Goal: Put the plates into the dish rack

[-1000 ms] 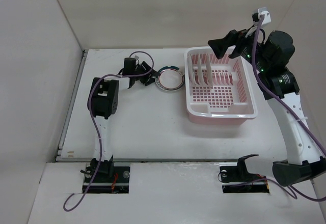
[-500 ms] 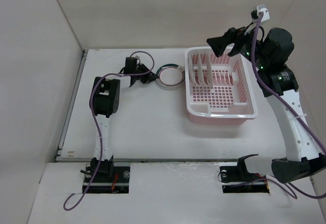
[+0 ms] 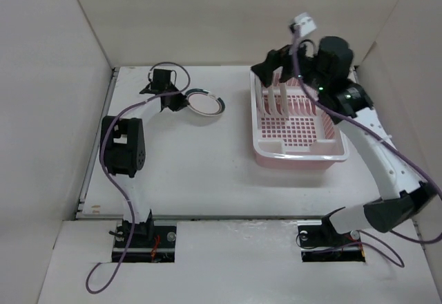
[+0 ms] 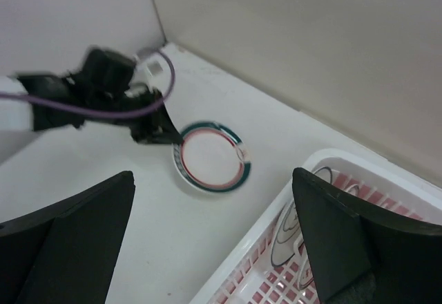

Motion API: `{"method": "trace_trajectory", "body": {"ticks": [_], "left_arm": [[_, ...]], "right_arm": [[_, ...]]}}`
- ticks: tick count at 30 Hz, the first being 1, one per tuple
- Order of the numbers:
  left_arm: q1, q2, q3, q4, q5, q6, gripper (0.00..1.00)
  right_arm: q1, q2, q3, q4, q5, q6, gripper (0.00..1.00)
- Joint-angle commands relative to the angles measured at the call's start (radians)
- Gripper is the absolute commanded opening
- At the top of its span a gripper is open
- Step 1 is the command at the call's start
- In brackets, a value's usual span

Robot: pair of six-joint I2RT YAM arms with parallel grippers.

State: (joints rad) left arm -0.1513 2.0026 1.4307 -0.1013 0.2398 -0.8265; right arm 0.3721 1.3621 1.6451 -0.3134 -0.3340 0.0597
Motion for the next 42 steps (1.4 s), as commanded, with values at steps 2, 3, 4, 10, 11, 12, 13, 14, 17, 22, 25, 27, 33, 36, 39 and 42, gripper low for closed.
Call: {"method": "trace_trajectory", "body": {"ticks": [2,3,4,10,11,12,13,14,17,22,25,27,33,36,39,42], "left_arm": [[0.022,-0.185,0.106,-0.297,-0.284,0.063,0.0],[0.022,-0.197,0.138,-0.345,-0.331,0.047,0.0],[0.022,-0.209,0.177,-0.45,-0.356,0.038,0.0],[0.022,-0.249,0.346,-0.65,-0.335,-0.005,0.0],[0.022,-0.284,0.346,-0.664,-0.318,-0.005,0.0],[0.022,-0.303,0.332,-0.664,-0.3,-0.019,0.0],[0.022,-0.321,0.323,-0.664,-0.28,-0.019,0.0],[0.022,-0.338,0.314,-0.673,-0.237,-0.031,0.0],[0.022,-0.399,0.287,-0.682,-0.16,-0.042,0.0],[0.032,-0.488,0.275,-0.683,-0.085,-0.053,0.0],[0.032,-0.499,0.312,-0.702,-0.063,-0.062,0.0],[0.032,-0.499,0.335,-0.703,-0.042,-0.062,0.0],[0.032,-0.53,0.335,-0.683,0.029,-0.082,0.0],[0.032,-0.548,0.344,-0.673,0.059,-0.091,0.0],[0.032,-0.557,0.344,-0.673,0.058,-0.091,0.0],[0.032,-0.558,0.353,-0.683,0.042,-0.091,0.0]], "right_arm": [[0.252,0.13,0.108,-0.117,0.313,-0.335,1.0],[0.301,0.15,0.108,-0.118,0.384,-0.38,1.0],[0.377,0.169,0.119,-0.118,0.48,-0.421,1.0],[0.496,0.291,0.14,-0.063,0.555,-0.583,1.0],[0.507,0.301,0.14,-0.052,0.544,-0.603,1.0],[0.521,0.301,0.121,-0.024,0.534,-0.626,1.0],[0.521,0.313,0.11,-0.006,0.524,-0.656,1.0],[0.521,0.313,0.098,0.013,0.503,-0.67,1.0],[0.521,0.322,0.061,0.079,0.494,-0.692,1.0],[0.521,0.359,0.07,0.079,0.408,-0.702,0.97],[0.521,0.377,0.07,0.069,0.379,-0.693,0.97],[0.521,0.387,0.07,0.069,0.368,-0.693,0.97],[0.521,0.42,0.09,0.079,0.401,-0.693,0.96],[0.521,0.443,0.099,0.1,0.434,-0.684,0.8],[0.521,0.454,0.099,0.111,0.444,-0.675,0.54],[0.521,0.454,0.11,0.122,0.444,-0.644,0.18]]}}
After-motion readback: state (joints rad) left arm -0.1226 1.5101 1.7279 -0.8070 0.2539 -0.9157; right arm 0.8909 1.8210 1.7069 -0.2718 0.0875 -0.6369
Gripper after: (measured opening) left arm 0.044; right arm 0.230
